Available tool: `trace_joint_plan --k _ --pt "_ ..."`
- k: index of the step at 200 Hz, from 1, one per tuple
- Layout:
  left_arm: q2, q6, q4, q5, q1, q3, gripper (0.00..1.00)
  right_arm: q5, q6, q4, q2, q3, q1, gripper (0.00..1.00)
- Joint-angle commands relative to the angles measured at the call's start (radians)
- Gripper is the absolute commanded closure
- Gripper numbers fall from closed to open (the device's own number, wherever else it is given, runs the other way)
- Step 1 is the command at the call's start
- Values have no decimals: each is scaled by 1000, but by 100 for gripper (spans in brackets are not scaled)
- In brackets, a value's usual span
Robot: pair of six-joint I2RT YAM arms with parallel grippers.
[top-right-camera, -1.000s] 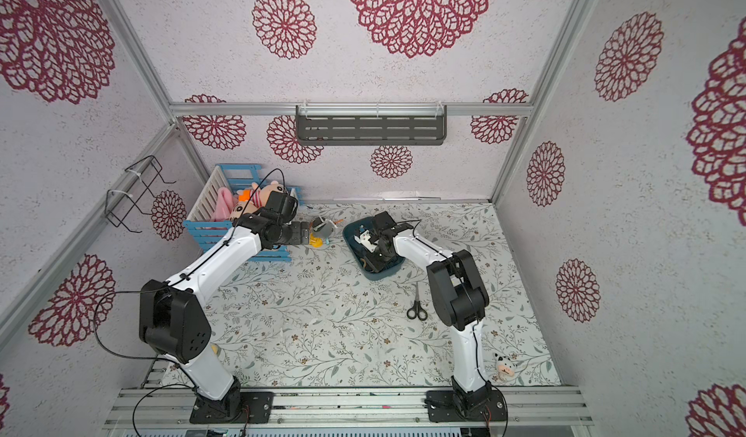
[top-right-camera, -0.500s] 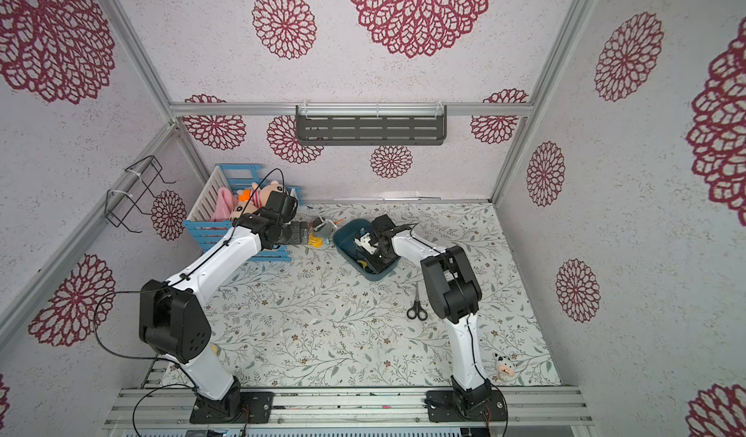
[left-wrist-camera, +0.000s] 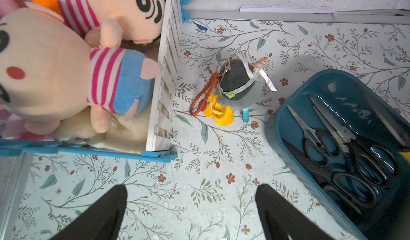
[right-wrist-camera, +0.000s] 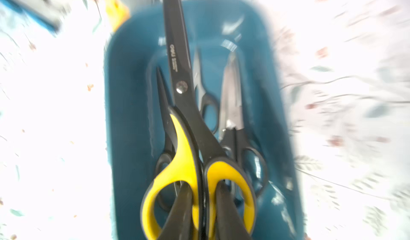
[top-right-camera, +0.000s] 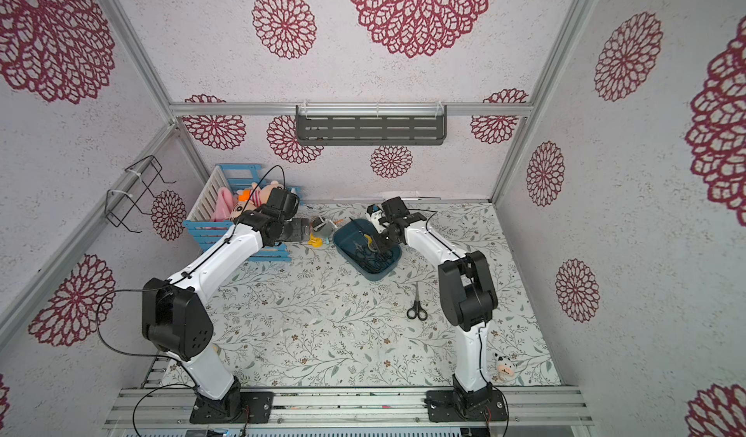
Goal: Take the scissors out of the storage box
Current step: Pick up the scissors from the storage box, then place the scissors at the center of the board.
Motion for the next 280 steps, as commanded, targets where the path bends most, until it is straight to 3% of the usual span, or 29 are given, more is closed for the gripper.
trace_joint_plan --k 1,49,84,113,142,184,242,280 --pt "11 0 -32 -21 -41 16 3 66 166 59 -148 -70 -4 92" --pt "-8 -90 -13 -9 -91 -29 3 266 549 109 -507 -457 6 93" --pt "-4 -103 2 -21 -132 -21 3 300 628 60 -708 -696 -31 93" --pt "35 -94 5 -4 -148 36 3 258 626 81 -822 -870 -147 92" --pt "65 -77 -5 -1 -156 93 3 227 580 137 -809 -970 -215 92" --pt "82 -32 -17 -19 -150 133 3 244 542 219 -747 -1034 -230 91" --pt "99 -13 -24 2 -123 156 3 259 450 296 -708 -1035 -267 90" --pt "97 12 -40 12 -95 173 3 262 411 296 -601 -977 -271 89"
